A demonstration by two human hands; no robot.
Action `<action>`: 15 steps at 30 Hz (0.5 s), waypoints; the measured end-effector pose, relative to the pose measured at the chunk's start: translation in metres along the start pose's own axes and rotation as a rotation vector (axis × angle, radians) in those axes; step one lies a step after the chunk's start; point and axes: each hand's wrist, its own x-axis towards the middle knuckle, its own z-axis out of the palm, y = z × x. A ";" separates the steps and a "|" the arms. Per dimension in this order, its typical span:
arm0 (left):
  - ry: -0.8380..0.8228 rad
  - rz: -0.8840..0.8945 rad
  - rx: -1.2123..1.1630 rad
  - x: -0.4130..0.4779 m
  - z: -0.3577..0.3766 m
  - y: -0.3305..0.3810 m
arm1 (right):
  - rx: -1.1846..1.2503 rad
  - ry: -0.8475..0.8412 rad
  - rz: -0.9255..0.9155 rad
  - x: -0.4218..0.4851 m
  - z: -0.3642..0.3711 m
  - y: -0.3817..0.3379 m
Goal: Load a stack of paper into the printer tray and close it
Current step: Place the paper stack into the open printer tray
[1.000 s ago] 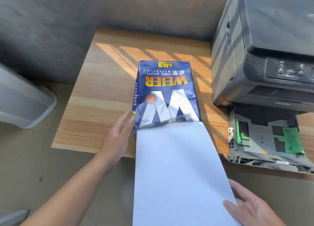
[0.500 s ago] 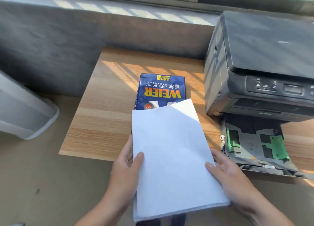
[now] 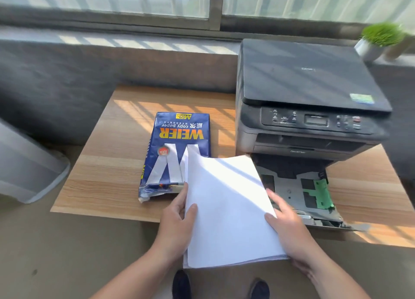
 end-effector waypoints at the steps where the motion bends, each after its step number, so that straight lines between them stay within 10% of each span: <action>1: -0.014 -0.006 0.008 -0.007 0.016 -0.002 | -0.015 -0.005 -0.005 -0.003 -0.017 0.007; 15: -0.134 -0.047 0.224 -0.012 0.210 -0.019 | 0.026 0.090 -0.054 -0.004 -0.207 0.056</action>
